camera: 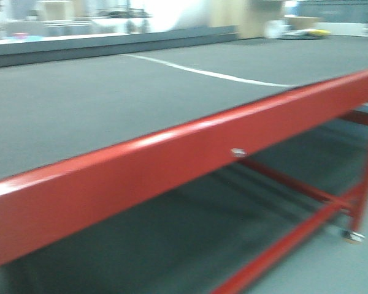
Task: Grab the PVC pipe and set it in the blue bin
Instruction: 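Hold the pipe piece in both grippers while driving to the bin shelves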
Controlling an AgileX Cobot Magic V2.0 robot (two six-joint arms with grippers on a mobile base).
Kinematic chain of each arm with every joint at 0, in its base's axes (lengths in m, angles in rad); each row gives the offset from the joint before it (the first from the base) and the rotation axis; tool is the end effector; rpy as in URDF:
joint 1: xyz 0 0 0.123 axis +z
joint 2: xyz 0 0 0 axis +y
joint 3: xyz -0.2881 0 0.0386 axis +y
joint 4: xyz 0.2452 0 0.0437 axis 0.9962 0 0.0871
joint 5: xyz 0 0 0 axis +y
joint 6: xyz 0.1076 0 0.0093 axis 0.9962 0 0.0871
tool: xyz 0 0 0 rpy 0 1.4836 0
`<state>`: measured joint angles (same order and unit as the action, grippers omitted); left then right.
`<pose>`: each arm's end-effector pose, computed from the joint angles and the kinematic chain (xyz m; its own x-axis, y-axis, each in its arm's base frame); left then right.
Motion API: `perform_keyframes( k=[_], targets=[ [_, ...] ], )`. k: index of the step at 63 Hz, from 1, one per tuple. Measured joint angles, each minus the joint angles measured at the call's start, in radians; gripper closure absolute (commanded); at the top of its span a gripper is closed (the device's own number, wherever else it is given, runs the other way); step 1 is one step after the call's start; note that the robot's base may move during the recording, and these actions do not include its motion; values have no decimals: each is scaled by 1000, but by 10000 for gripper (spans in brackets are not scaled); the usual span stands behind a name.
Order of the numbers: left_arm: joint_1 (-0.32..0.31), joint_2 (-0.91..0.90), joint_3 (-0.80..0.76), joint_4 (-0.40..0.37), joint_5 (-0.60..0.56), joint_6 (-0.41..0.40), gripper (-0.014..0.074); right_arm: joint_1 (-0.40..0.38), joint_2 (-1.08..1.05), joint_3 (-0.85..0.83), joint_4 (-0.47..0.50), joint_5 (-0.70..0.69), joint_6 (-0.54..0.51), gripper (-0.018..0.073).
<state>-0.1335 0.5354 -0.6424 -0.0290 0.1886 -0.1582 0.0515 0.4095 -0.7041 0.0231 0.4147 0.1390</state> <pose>0.1179 -0.0164 0.3733 -0.0202 -0.1846 -0.9826 0.1371 0.9730 -0.1856 0.0808 0.0052 0.3825 -0.0420 0.1575 -0.9866 -0.0548 0.9856 0.1597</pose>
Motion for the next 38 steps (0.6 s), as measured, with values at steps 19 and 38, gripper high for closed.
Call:
perform_keyframes(
  k=[19, 38],
  targets=[
    [0, 0, 0, 0, 0, 0, 707, 0, 0, 0, 0, 0, 0, 727],
    [0, 0, 0, 0, 0, 0, 707, 0, 0, 0, 0, 0, 0, 727]
  ],
)
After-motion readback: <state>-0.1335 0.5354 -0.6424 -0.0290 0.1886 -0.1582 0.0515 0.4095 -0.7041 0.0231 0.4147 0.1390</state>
